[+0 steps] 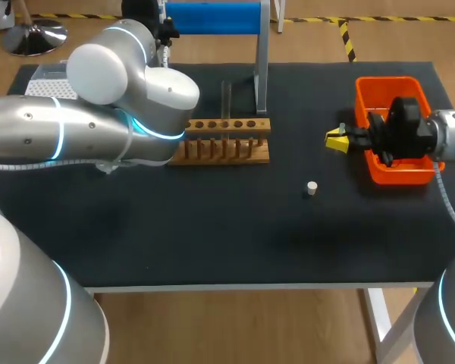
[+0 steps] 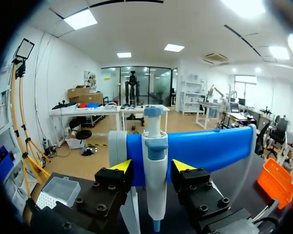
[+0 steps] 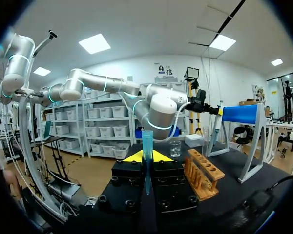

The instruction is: Invert the test tube, pick up the pipette, mount the tip to pipette, aspirate from beaker and dispense into the tube, eject the tip, return the pipette, and cap with the stopper.

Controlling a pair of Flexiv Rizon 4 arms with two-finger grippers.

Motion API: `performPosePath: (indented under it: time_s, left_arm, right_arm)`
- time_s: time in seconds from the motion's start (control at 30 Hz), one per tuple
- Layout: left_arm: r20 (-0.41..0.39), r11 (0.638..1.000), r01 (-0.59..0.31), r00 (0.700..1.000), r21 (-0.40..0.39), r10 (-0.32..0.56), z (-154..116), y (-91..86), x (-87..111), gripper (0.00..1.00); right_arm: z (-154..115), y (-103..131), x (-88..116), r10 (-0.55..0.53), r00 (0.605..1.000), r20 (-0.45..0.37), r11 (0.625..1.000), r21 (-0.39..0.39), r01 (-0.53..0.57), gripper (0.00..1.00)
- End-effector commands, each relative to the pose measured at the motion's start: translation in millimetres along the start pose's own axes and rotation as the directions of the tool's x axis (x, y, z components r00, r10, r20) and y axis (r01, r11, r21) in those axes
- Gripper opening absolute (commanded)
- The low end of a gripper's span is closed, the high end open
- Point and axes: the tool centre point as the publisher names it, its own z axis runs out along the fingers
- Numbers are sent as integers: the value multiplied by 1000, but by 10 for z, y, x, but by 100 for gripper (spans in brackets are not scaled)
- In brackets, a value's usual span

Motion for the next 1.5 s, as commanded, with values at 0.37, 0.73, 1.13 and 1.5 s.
performPosePath:
  time_s: [0.37,0.73,1.13,1.5]
  left_arm:
    - [6,1000,13,1000,8,-13,86,26,6,47]
    - [10,1000,20,1000,7,-20,121,28,15,47]
    - [13,1000,22,1000,5,-22,143,24,20,29]
    - [18,1000,27,999,0,-27,136,42,20,0]
  right_arm:
    - [-8,8,12,0,1000,1,1000,2,0,0]
    - [-8,8,12,0,1000,1,1000,2,0,0]
    - [-8,8,12,0,1000,1,1000,2,0,0]
    - [-8,8,12,0,1000,1,1000,2,0,0]
